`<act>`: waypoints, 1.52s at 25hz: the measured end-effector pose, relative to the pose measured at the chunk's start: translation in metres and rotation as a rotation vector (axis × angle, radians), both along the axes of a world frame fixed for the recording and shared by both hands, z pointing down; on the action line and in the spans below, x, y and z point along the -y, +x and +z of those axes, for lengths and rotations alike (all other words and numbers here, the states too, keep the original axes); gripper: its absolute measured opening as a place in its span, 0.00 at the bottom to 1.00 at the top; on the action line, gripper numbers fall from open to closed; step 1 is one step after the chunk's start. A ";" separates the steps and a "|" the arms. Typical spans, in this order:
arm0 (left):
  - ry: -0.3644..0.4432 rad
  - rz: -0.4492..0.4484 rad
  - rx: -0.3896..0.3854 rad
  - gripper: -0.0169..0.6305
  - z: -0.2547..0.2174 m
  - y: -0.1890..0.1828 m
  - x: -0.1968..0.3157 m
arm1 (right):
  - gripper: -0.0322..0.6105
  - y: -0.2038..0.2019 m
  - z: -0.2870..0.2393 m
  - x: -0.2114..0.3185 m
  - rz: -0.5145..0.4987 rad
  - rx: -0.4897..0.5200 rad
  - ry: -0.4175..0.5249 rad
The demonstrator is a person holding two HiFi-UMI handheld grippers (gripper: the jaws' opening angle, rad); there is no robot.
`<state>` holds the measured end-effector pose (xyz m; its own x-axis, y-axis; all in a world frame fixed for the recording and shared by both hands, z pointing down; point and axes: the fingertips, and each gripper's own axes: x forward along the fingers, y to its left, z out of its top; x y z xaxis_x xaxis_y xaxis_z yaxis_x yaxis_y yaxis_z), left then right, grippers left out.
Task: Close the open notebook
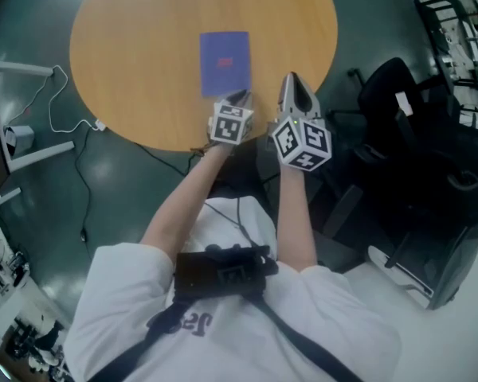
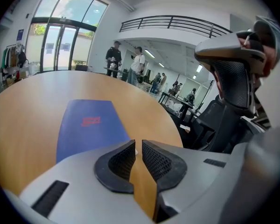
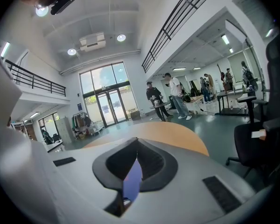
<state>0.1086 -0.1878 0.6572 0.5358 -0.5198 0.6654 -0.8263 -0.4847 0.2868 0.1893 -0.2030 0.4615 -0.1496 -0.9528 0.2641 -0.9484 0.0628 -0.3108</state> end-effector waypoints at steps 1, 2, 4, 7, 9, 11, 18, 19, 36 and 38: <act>0.009 -0.003 -0.005 0.09 -0.005 -0.003 -0.001 | 0.08 -0.002 -0.003 -0.001 -0.004 -0.003 0.007; 0.020 -0.010 -0.012 0.09 -0.011 -0.006 0.000 | 0.08 -0.004 -0.007 -0.002 -0.009 -0.007 0.014; 0.044 -0.029 -0.033 0.09 -0.025 -0.016 0.001 | 0.08 -0.007 -0.016 -0.003 -0.019 -0.013 0.031; 0.078 -0.062 -0.070 0.09 -0.046 -0.031 0.007 | 0.08 -0.016 -0.030 -0.003 -0.050 -0.033 0.062; 0.110 -0.078 -0.092 0.09 -0.063 -0.042 0.010 | 0.08 -0.027 -0.040 -0.003 -0.082 -0.056 0.085; 0.154 -0.093 -0.104 0.09 -0.083 -0.053 0.013 | 0.08 -0.041 -0.051 -0.005 -0.122 -0.071 0.112; 0.363 -0.158 -0.170 0.08 -0.184 -0.096 0.010 | 0.08 -0.088 -0.097 -0.015 -0.225 -0.116 0.221; 0.398 -0.164 -0.180 0.08 -0.200 -0.102 0.009 | 0.08 -0.095 -0.103 -0.016 -0.237 -0.121 0.234; 0.750 -0.298 -0.143 0.05 -0.330 -0.178 0.002 | 0.08 -0.157 -0.148 -0.032 -0.306 -0.185 0.319; 0.742 -0.292 -0.142 0.05 -0.326 -0.179 0.006 | 0.08 -0.156 -0.145 -0.031 -0.301 -0.186 0.312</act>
<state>-0.0699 -0.1939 0.3313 0.3640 -0.9310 0.0279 -0.9287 -0.3606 0.0866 0.0335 -0.1723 0.3165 -0.4085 -0.9125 0.0207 -0.9116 0.4067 -0.0600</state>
